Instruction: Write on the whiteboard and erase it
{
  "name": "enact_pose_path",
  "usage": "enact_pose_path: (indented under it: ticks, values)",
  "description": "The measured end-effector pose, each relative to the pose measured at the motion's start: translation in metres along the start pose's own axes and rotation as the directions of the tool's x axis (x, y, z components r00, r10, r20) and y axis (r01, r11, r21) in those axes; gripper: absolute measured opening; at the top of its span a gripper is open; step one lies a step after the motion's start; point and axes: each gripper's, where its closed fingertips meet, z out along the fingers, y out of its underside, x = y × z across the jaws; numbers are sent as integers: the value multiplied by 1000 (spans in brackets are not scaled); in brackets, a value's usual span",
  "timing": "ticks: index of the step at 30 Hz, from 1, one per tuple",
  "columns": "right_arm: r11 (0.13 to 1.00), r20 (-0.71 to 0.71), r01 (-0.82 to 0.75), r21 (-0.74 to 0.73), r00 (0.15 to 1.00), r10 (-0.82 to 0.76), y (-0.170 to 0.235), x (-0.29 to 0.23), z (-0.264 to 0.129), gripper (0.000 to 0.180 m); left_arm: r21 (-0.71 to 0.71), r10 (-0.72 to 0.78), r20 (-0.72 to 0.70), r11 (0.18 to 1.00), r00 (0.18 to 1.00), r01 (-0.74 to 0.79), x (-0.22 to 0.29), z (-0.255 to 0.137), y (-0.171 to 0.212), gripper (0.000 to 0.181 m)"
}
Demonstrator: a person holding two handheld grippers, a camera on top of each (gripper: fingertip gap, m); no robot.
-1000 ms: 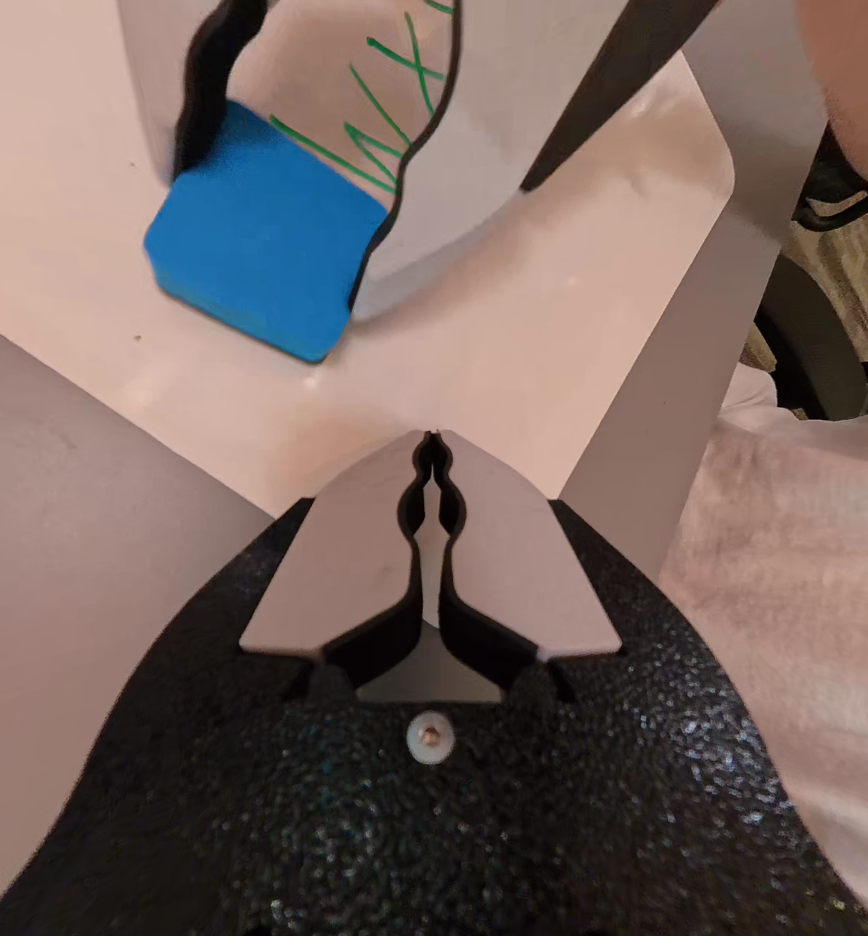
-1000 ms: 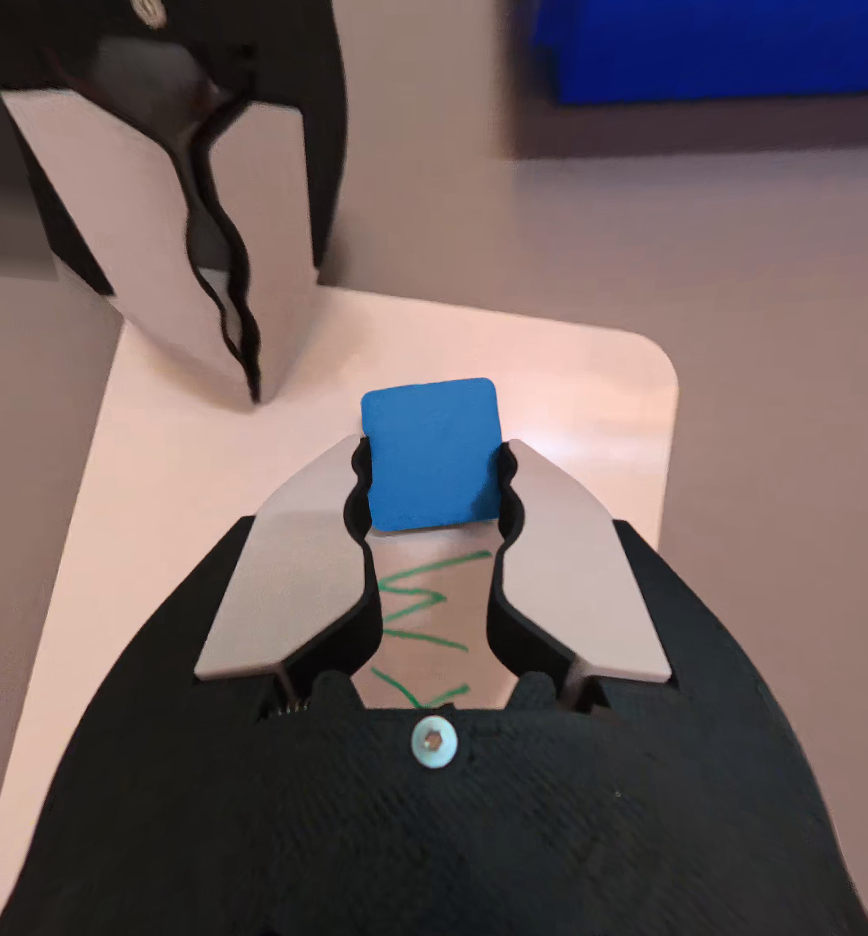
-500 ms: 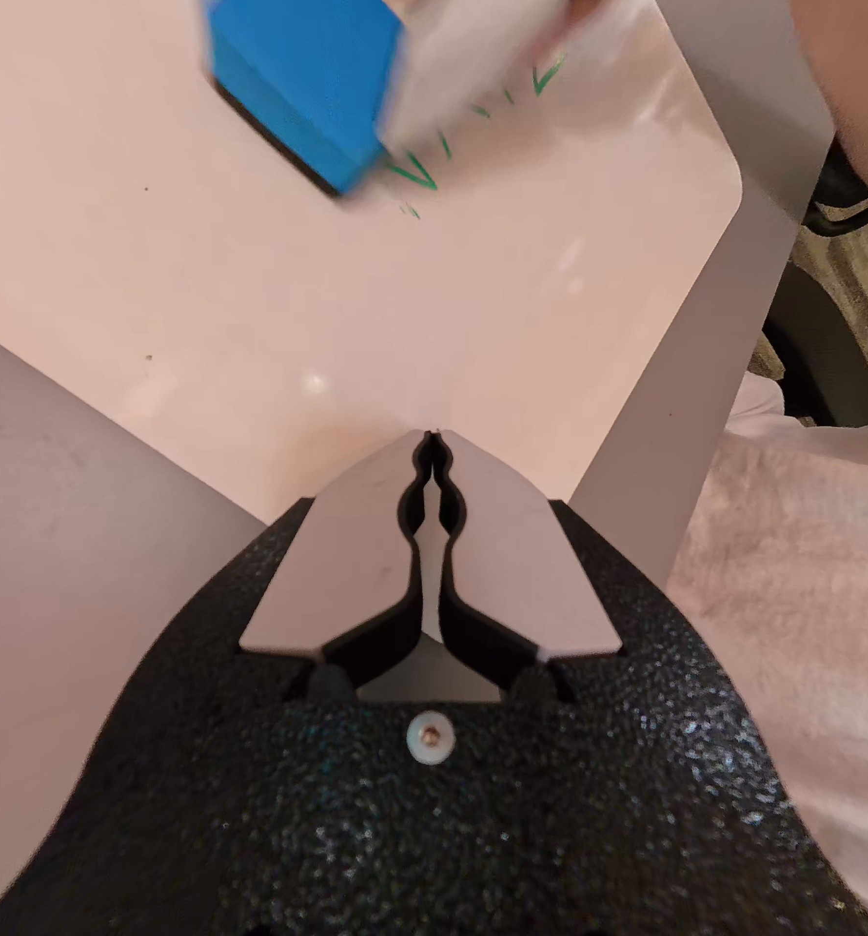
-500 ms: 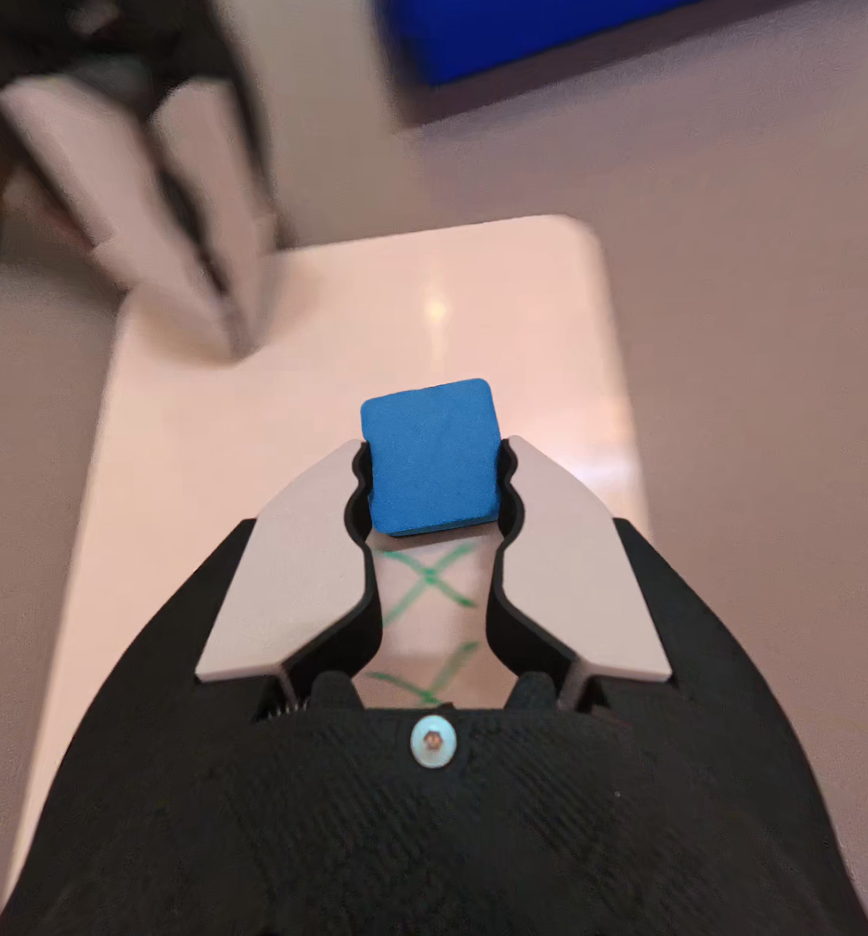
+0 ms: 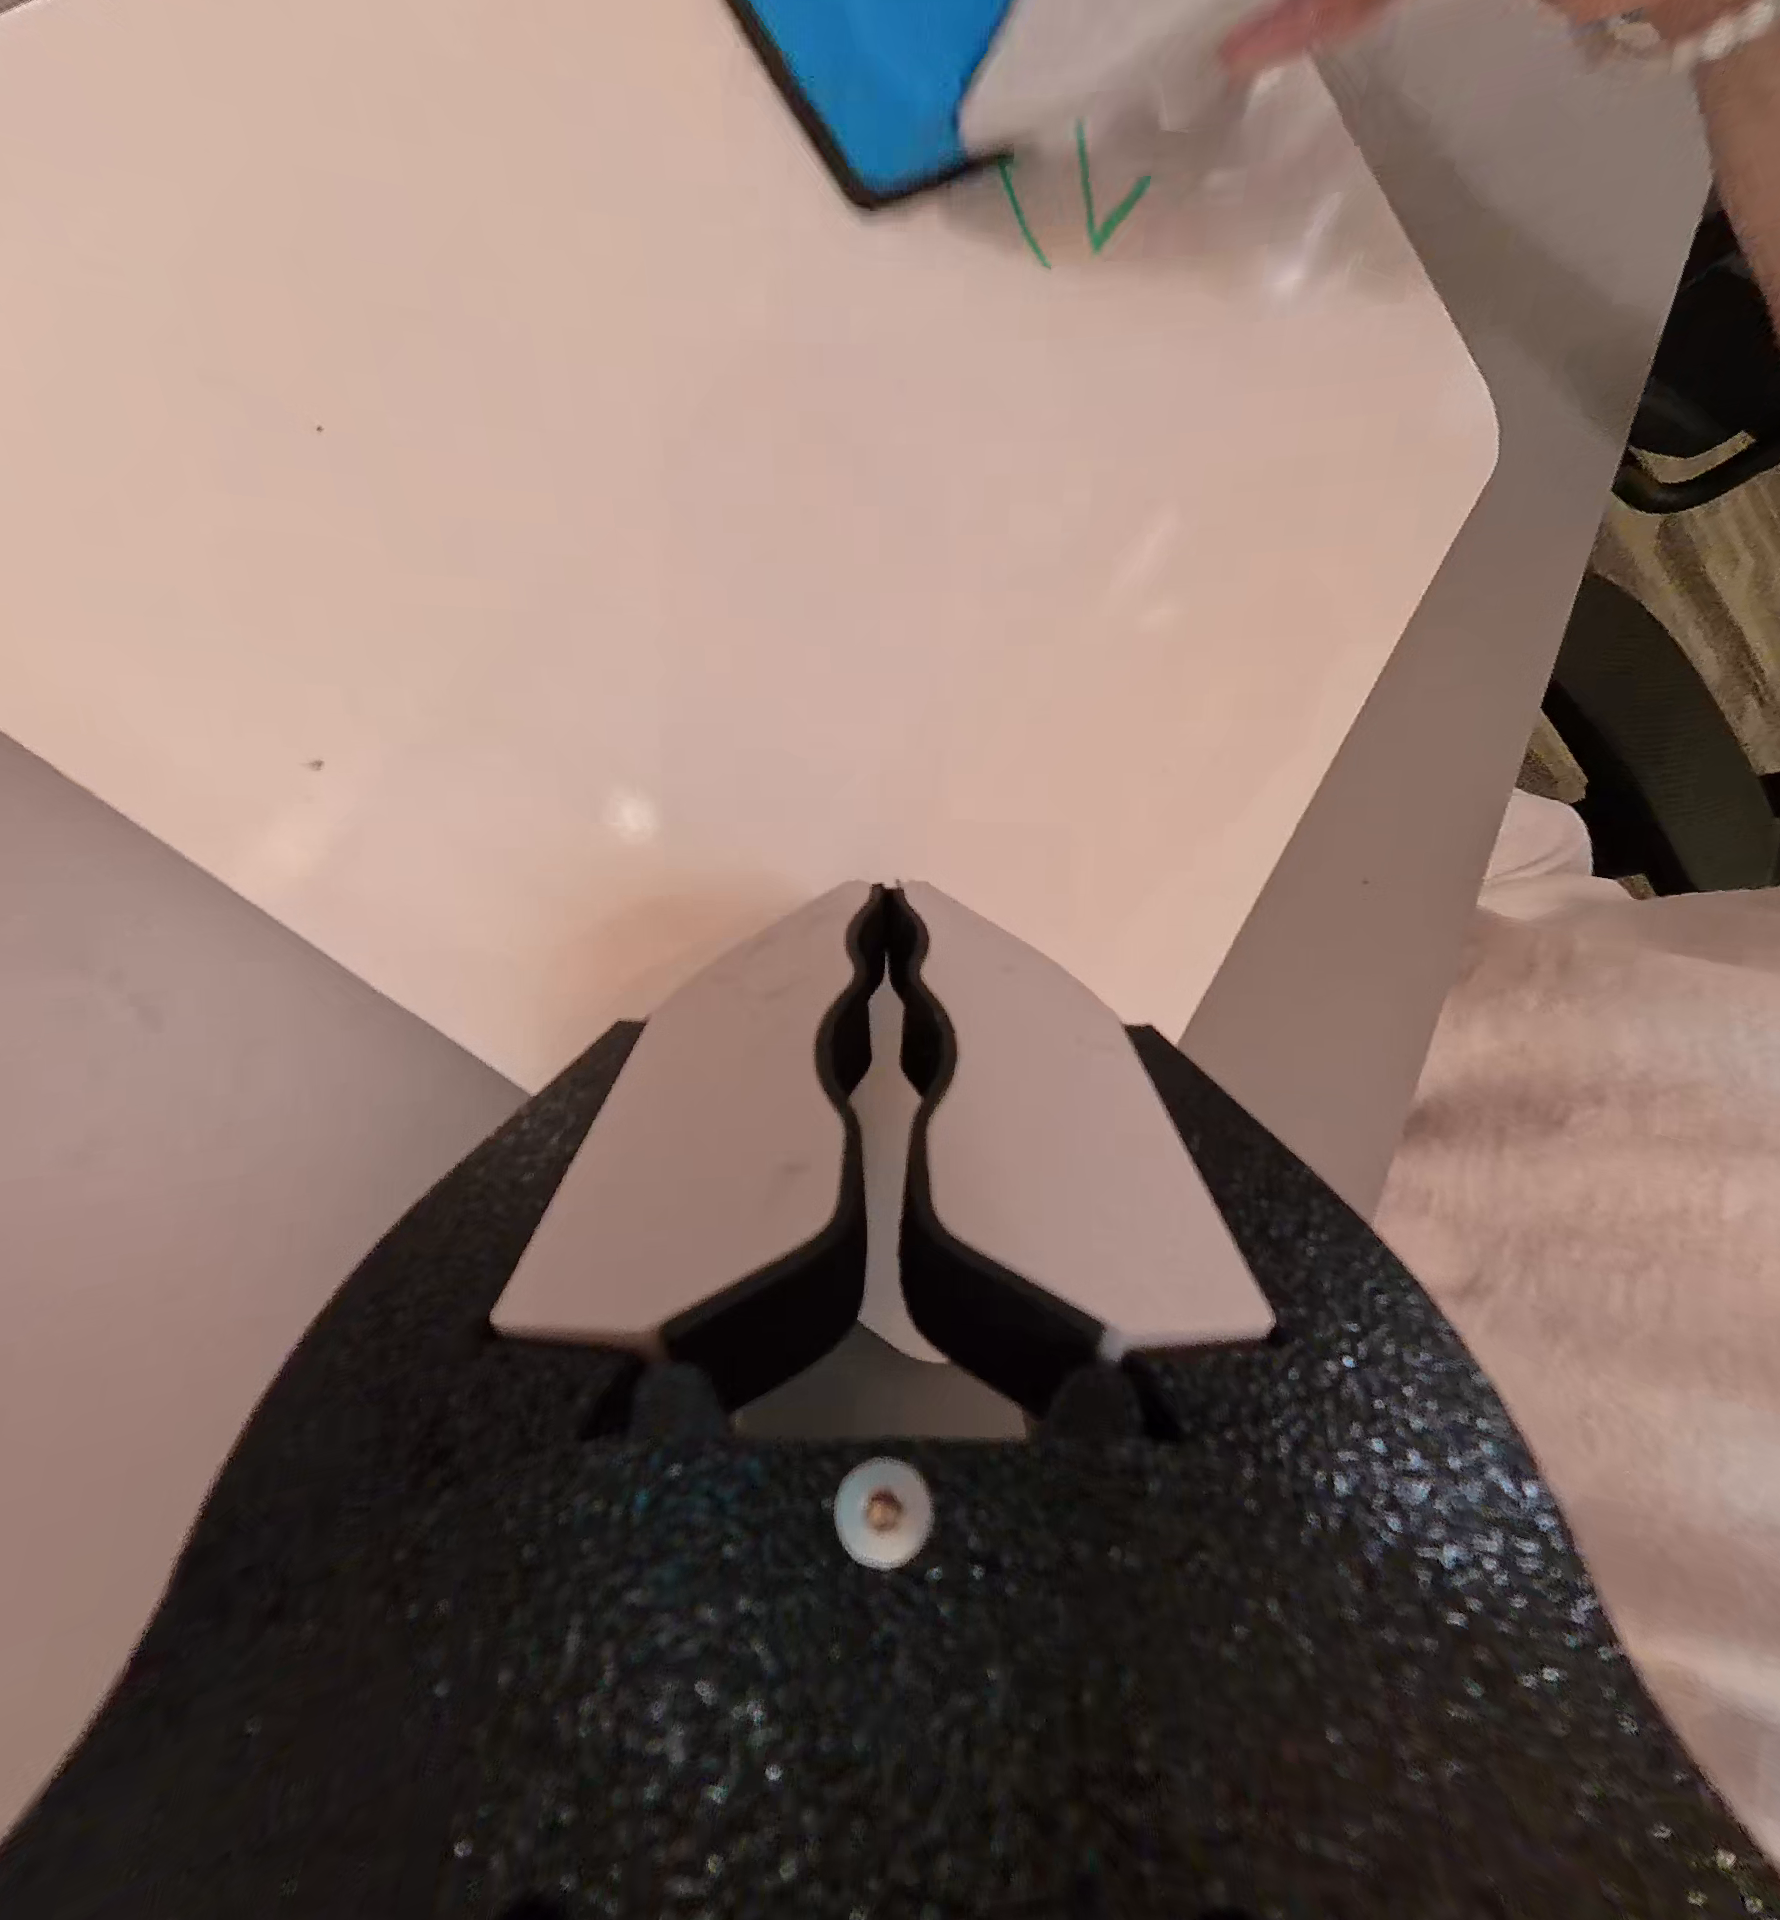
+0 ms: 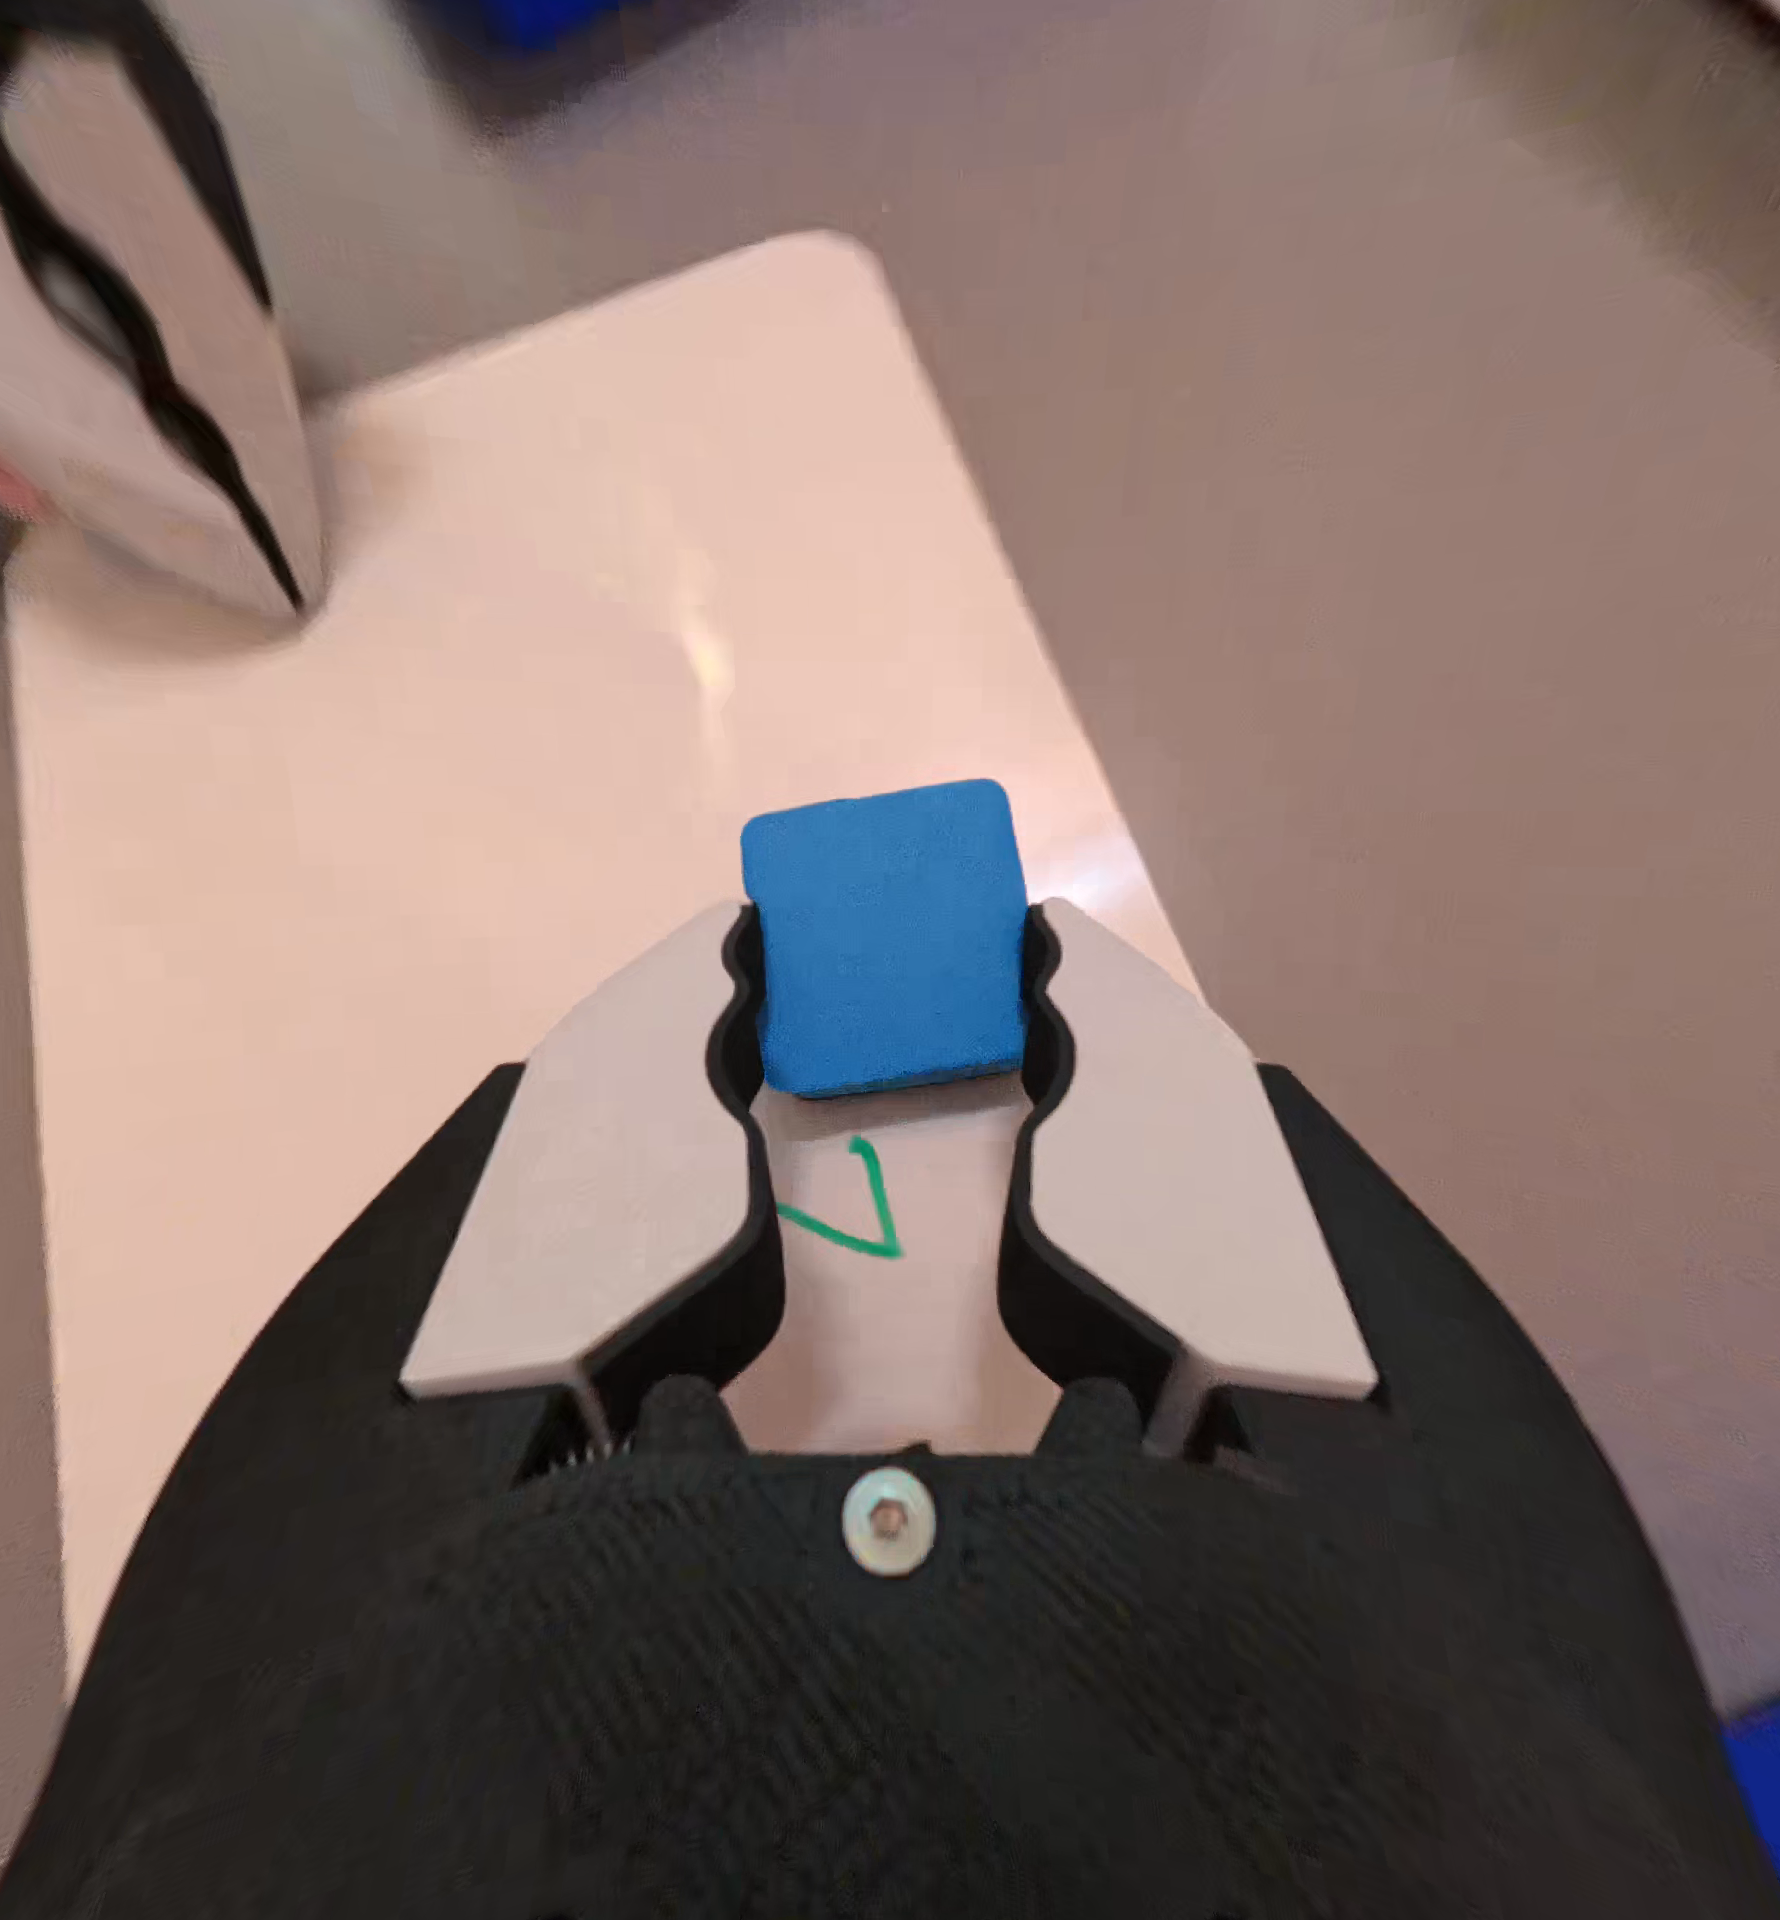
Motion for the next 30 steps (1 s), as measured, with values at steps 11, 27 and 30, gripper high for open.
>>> enact_pose_path:
  ticks: [11,27,30]
  values:
    - [999,38,-23,44,999,21,37,-25,-37,49,15,11,16,1000,1000,-11,-2,2,-4,0]
    - [991,-56,-87,99,994,93,27,2,-31,49,22,24,32,999,999,-25,-5,3,-9,0]
    - [998,65,41,53,997,-45,16,-39,-11,49,26,17,34,999,999,-18,-5,3,-10,0]
